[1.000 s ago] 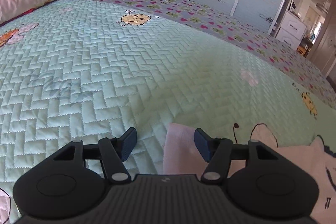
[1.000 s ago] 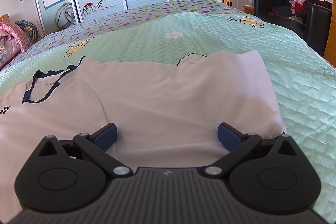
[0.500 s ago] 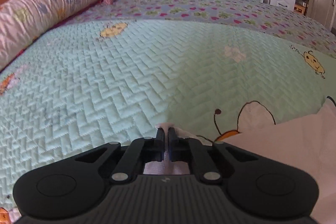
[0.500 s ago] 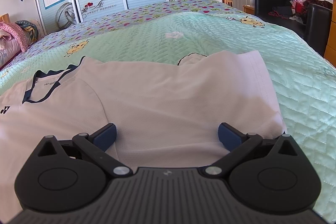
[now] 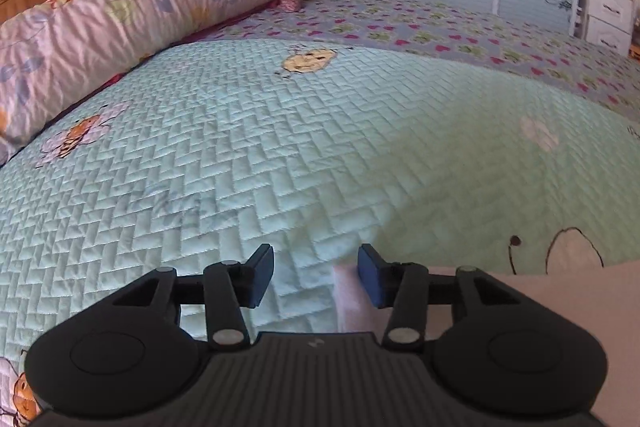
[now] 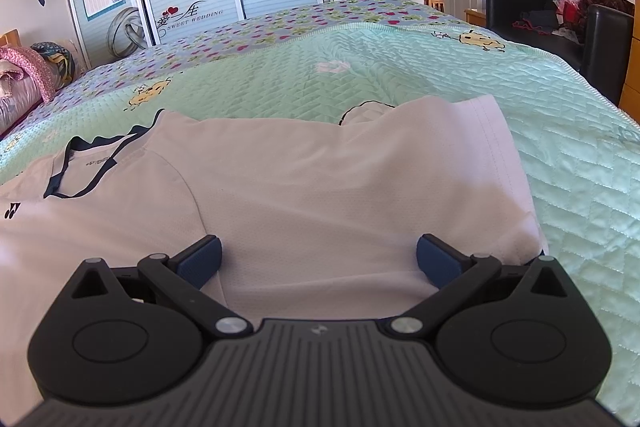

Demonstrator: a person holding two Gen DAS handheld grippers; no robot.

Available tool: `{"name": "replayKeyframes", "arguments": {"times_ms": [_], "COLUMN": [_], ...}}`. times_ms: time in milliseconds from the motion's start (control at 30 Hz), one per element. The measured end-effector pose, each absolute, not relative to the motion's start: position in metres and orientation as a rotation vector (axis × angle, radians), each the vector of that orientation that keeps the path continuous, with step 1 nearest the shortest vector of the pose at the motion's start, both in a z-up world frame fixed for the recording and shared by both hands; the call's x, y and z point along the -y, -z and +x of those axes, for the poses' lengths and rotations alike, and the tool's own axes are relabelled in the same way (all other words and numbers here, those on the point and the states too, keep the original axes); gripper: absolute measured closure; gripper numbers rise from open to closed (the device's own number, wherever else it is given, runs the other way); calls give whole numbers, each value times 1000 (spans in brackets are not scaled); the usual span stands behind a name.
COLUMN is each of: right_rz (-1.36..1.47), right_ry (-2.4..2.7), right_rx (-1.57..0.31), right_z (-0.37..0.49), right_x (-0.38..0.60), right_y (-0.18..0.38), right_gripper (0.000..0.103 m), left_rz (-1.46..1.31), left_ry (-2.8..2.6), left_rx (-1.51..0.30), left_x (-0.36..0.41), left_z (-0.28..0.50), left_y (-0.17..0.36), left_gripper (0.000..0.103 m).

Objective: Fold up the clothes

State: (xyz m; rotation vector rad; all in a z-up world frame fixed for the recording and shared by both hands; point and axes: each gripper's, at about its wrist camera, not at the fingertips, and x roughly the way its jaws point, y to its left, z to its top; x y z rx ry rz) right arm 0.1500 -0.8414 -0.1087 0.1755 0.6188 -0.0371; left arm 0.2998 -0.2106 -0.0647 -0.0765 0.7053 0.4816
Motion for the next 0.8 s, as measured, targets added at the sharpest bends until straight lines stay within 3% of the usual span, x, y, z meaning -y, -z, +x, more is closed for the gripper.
{"name": "replayKeyframes", "arguments": {"times_ms": [300,467,500,800], "right_rz": [184,182,181,182], "right_ry": [33,33,33,33], "right_rx": [-617,-618,-619,-618], "right_z": [151,151,151,151], "right_x": [843,842,843,842], "right_y": [109,108,108,108], "right_gripper": [0,0,0,0], "left_rz": [-498,-559,-590,-845], "left_ry": [-373,-398,-398,-367], "left_rx": [-747,-726,-715,-607], "left_x": [196,222,225,236], "left_z": [210,151,146,162], "left_y": [60,61,63,83], "left_gripper": [51,48,44,41]}}
